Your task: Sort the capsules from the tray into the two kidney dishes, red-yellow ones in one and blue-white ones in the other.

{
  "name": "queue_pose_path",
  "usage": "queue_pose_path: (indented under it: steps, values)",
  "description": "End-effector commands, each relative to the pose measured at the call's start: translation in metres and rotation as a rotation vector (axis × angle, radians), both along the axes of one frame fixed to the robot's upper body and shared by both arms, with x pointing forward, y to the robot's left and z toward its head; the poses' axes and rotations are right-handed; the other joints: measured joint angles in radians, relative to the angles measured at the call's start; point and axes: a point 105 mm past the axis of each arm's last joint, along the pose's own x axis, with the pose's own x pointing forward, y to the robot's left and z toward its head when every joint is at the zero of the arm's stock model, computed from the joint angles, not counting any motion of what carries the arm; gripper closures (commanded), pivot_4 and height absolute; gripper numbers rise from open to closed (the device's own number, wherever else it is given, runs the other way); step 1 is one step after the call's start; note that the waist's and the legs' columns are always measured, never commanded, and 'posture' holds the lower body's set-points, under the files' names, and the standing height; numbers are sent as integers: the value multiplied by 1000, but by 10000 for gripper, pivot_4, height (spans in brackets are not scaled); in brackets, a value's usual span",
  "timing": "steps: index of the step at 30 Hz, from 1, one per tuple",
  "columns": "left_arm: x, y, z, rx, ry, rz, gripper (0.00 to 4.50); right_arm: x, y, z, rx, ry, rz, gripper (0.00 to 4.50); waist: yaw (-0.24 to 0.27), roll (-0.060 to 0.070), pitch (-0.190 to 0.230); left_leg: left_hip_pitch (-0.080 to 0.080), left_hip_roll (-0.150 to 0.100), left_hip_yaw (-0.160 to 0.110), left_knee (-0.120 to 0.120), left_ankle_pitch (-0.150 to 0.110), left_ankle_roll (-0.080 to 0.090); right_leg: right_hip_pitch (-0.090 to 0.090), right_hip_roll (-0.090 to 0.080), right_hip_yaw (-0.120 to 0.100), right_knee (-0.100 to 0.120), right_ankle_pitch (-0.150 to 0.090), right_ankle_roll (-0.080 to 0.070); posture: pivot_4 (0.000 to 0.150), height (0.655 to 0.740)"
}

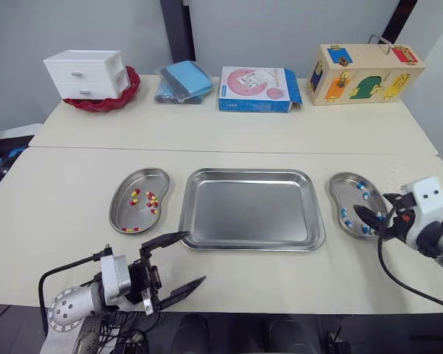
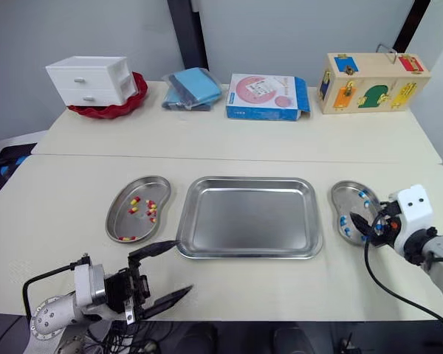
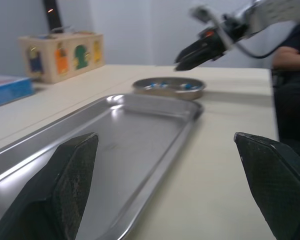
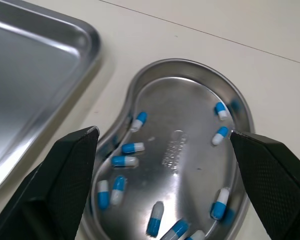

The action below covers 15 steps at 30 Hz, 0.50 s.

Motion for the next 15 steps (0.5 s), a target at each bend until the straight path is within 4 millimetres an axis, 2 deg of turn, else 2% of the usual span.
queue_pose_path:
  steps: [1,7,9,15]
  values:
    - [9,22,11,66,41,140,0,-13,-11,27,-42,-79,120,344,2,0,0,0,0,0,0,0,0,0,0,0,0,0,0,1500,7400]
    - [16,86,18,258,150,349,0,-30,-41,22,-146,29,280,344,4,-1,1,4,0,1,0,0,0,4,0,0,-1,0,0,1500,7400]
    - [16,111,15,342,202,404,0,-34,-51,14,-195,97,309,344,4,-1,1,4,0,1,0,0,0,4,0,1,-1,0,0,1500,7400]
    - [14,167,19,518,379,487,0,-40,-69,-4,-255,233,354,344,-4,-1,3,4,1,2,-1,0,0,2,0,1,-2,0,0,1500,7400]
